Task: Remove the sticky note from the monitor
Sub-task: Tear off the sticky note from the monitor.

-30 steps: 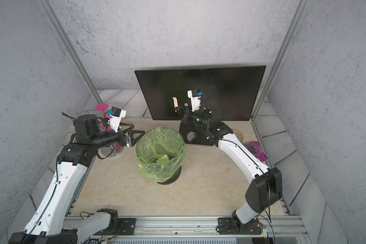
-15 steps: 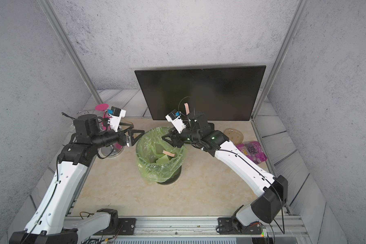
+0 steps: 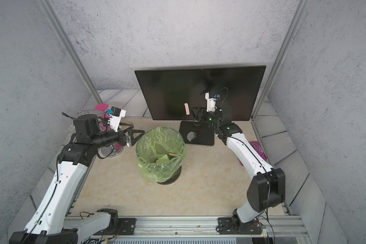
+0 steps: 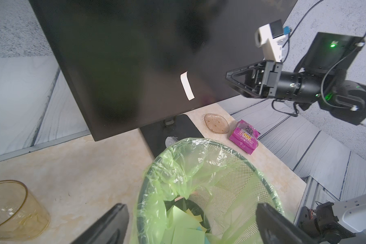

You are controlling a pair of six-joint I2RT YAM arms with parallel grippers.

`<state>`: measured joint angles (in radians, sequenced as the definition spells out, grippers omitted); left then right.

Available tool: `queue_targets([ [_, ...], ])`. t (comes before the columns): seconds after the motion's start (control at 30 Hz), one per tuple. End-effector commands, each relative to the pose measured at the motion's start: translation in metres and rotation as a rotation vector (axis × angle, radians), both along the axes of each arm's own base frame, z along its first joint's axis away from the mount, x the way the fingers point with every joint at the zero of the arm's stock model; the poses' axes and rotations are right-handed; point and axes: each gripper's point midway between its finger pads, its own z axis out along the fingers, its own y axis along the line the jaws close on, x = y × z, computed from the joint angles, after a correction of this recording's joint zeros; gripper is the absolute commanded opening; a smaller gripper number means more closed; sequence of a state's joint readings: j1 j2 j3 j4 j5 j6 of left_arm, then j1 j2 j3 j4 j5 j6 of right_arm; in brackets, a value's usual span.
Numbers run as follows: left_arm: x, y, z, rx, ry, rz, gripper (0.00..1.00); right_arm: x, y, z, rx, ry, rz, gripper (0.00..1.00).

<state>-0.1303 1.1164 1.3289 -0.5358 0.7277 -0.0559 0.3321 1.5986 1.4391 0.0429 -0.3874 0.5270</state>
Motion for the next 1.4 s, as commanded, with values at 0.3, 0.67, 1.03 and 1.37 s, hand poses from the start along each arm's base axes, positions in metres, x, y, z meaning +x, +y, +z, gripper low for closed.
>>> queue_targets([
  [0.3, -0.003, 0.002, -0.001, 0.014, -0.006, -0.011, 1.0, 0.045, 0.02, -0.037, 0.157, 0.072, -0.032, 0.66],
  [0.67, -0.003, 0.001, -0.003, 0.009, -0.002, -0.013, 1.0, 0.059, 0.032, -0.05, 0.182, 0.092, 0.0, 0.52],
  [1.03, -0.001, 0.001, -0.003, 0.005, 0.002, -0.012, 1.0, 0.041, 0.033, -0.028, 0.196, 0.044, 0.041, 0.0],
  [1.37, 0.002, 0.002, -0.003, 0.003, 0.002, -0.004, 1.0, -0.053, 0.051, 0.026, 0.084, -0.126, 0.219, 0.0],
])
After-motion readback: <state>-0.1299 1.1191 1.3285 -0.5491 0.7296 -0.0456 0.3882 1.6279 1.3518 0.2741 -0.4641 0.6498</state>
